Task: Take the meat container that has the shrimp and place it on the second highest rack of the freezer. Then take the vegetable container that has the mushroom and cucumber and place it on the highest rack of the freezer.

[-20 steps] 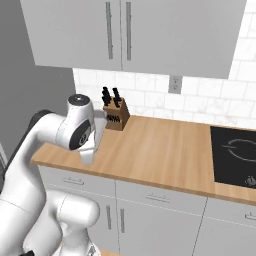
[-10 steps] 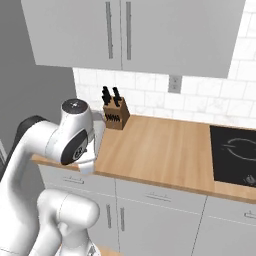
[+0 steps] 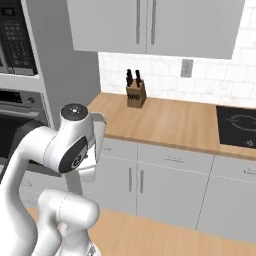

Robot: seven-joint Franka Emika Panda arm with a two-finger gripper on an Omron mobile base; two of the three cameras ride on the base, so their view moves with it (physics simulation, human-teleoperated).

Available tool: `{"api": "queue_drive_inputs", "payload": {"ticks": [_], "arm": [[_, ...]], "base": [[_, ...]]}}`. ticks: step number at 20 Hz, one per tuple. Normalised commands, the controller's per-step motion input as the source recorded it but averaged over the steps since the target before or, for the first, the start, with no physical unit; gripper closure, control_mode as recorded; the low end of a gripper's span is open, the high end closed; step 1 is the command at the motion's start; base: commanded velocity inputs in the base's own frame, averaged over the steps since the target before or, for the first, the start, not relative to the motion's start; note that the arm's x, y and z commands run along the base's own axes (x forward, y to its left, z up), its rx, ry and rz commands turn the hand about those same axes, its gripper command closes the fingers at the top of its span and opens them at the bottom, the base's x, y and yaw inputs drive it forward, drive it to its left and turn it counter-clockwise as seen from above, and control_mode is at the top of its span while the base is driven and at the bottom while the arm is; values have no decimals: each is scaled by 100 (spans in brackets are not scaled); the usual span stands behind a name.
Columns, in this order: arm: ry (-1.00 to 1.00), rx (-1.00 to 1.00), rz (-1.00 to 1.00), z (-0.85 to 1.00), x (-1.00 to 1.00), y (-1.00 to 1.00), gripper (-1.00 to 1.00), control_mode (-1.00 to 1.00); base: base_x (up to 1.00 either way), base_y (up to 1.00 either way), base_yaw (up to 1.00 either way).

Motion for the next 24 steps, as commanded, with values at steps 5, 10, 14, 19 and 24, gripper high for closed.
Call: {"api": "queue_drive_inputs", "payload": {"ticks": [5, 10, 14, 19, 24], "arm": [[0, 0, 0, 0, 0, 0, 100, 100], [0, 0, 0, 0, 0, 0, 100, 100], [0, 0, 0, 0, 0, 0, 100, 100], [0, 0, 0, 0, 0, 0, 100, 100], [0, 0, 0, 0, 0, 0, 100, 100]], "base": [[-15, 100, 6], [-1, 100, 4], [-10, 100, 4], [-23, 100, 5], [-2, 100, 1]]}}
